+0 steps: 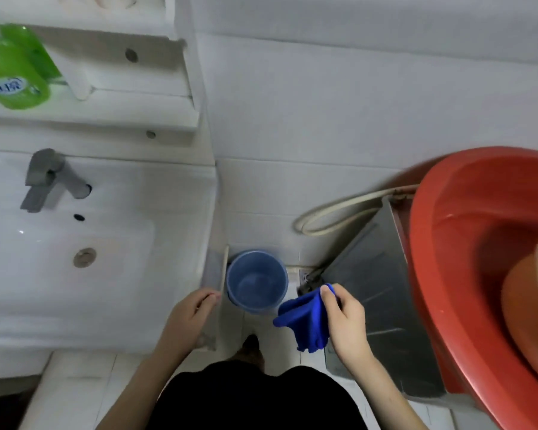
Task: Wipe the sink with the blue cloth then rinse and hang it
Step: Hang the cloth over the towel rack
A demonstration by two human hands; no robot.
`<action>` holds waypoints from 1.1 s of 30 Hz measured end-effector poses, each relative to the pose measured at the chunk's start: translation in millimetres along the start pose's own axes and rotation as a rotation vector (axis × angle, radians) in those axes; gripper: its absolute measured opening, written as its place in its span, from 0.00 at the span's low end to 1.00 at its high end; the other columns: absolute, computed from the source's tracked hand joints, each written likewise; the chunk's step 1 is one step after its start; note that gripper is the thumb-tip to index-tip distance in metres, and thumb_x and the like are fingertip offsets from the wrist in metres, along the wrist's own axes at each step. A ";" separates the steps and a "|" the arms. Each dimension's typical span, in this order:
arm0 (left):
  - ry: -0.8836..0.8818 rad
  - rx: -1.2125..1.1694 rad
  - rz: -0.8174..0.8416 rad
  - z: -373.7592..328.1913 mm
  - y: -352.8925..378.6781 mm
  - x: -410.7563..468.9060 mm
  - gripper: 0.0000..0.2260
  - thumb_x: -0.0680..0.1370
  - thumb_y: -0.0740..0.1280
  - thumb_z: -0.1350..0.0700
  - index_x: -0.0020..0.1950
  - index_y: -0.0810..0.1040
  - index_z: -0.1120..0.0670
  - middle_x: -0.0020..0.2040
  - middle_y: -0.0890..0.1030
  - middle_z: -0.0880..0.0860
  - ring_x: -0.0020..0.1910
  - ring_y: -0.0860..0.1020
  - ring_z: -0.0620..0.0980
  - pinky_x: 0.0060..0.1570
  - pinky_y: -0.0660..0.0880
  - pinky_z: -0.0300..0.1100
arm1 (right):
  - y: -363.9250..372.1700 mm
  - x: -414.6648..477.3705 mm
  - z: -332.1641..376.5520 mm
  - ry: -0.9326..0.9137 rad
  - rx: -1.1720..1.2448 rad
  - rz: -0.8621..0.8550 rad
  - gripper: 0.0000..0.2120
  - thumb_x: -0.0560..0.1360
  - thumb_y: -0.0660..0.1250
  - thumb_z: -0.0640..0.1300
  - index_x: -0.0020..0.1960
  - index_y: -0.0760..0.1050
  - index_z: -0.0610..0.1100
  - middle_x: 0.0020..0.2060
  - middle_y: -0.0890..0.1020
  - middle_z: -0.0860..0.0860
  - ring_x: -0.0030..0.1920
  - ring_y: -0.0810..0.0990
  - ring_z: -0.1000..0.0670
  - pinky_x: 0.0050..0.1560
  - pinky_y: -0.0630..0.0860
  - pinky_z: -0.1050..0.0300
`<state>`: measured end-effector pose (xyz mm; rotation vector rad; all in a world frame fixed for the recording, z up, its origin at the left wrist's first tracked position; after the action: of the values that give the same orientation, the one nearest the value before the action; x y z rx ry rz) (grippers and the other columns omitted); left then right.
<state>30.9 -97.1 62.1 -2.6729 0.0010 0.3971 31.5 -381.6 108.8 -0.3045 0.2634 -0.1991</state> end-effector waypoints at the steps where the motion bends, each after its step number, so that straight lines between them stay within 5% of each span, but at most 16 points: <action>1: 0.023 -0.014 0.026 -12.9 -1.5 13.4 0.11 0.81 0.63 0.55 0.48 0.80 0.39 0.46 0.83 0.37 0.49 0.82 0.41 0.53 0.76 0.39 | 0.1 12.0 9.3 -0.021 -0.010 0.002 0.15 0.81 0.61 0.38 0.37 0.71 0.36 0.28 0.72 0.51 0.30 0.68 0.56 0.34 0.67 0.64; 5: 0.105 -0.023 0.104 -68.0 -3.3 62.0 0.12 0.81 0.62 0.58 0.47 0.81 0.43 0.48 0.83 0.38 0.50 0.81 0.38 0.59 0.76 0.46 | -10.7 56.1 52.6 -0.133 -0.070 0.080 0.18 0.82 0.60 0.42 0.36 0.68 0.37 0.28 0.69 0.47 0.32 0.68 0.56 0.36 0.67 0.57; 9: 0.278 -0.039 0.180 -139.3 0.5 97.7 0.08 0.77 0.61 0.44 0.50 0.80 0.38 0.50 0.83 0.40 0.53 0.81 0.40 0.59 0.76 0.45 | -32.9 91.2 115.7 -0.286 -0.151 0.240 0.22 0.80 0.59 0.53 0.40 0.72 0.34 0.34 0.77 0.37 0.35 0.72 0.51 0.40 0.70 0.50; 14: 0.605 0.023 0.316 -242.3 16.4 114.2 0.19 0.76 0.66 0.44 0.66 0.73 0.44 0.62 0.76 0.40 0.63 0.74 0.38 0.65 0.70 0.37 | -65.4 111.5 205.9 -0.535 -0.328 0.401 0.17 0.82 0.58 0.47 0.36 0.68 0.42 0.30 0.71 0.57 0.33 0.68 0.60 0.36 0.66 0.65; 17: 0.674 -0.012 0.401 -297.6 21.0 117.6 0.22 0.74 0.68 0.44 0.67 0.71 0.44 0.64 0.77 0.45 0.65 0.75 0.42 0.67 0.70 0.41 | -83.7 119.2 253.0 -0.679 -0.406 0.461 0.15 0.83 0.57 0.45 0.38 0.69 0.44 0.31 0.72 0.57 0.34 0.69 0.61 0.37 0.67 0.66; 21: 0.648 -0.076 0.354 -333.2 12.3 124.4 0.19 0.70 0.71 0.44 0.55 0.79 0.54 0.49 0.83 0.57 0.49 0.82 0.53 0.53 0.78 0.56 | -108.4 127.7 303.4 -0.889 -0.521 0.379 0.15 0.81 0.57 0.48 0.38 0.68 0.44 0.30 0.71 0.53 0.32 0.69 0.60 0.36 0.66 0.68; 27: 0.740 -0.144 0.264 -344.9 -12.6 123.9 0.11 0.70 0.73 0.48 0.42 0.80 0.55 0.36 0.80 0.46 0.38 0.79 0.42 0.41 0.74 0.35 | -148.2 132.1 341.1 -1.060 -0.574 0.135 0.17 0.80 0.55 0.55 0.40 0.72 0.46 0.33 0.76 0.51 0.36 0.75 0.53 0.38 0.68 0.66; 29: 0.793 -0.056 0.192 -348.8 -18.2 119.2 0.04 0.74 0.70 0.49 0.40 0.79 0.46 0.34 0.78 0.42 0.35 0.76 0.39 0.40 0.71 0.32 | -156.2 130.4 347.4 -1.111 -0.582 0.068 0.17 0.79 0.54 0.57 0.40 0.72 0.48 0.33 0.76 0.52 0.36 0.75 0.53 0.38 0.68 0.66; 33: 0.930 0.367 -0.100 -360.0 -30.9 100.7 0.11 0.80 0.54 0.40 0.41 0.70 0.39 0.32 0.74 0.38 0.34 0.73 0.38 0.37 0.67 0.27 | -171.7 130.1 355.0 -1.204 -0.640 -0.074 0.15 0.79 0.53 0.58 0.40 0.70 0.52 0.31 0.74 0.58 0.34 0.74 0.58 0.37 0.67 0.66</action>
<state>229.1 -214.4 358.2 -2.2395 0.1961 -0.8091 229.3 -477.0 461.2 -1.0036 -0.9010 0.0273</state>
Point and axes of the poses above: each hand's wrist, its own x-axis towards the middle knuckle, its own y-axis out of the palm, z = x × y, the point moved 1 cm from there along x, towards the middle knuckle
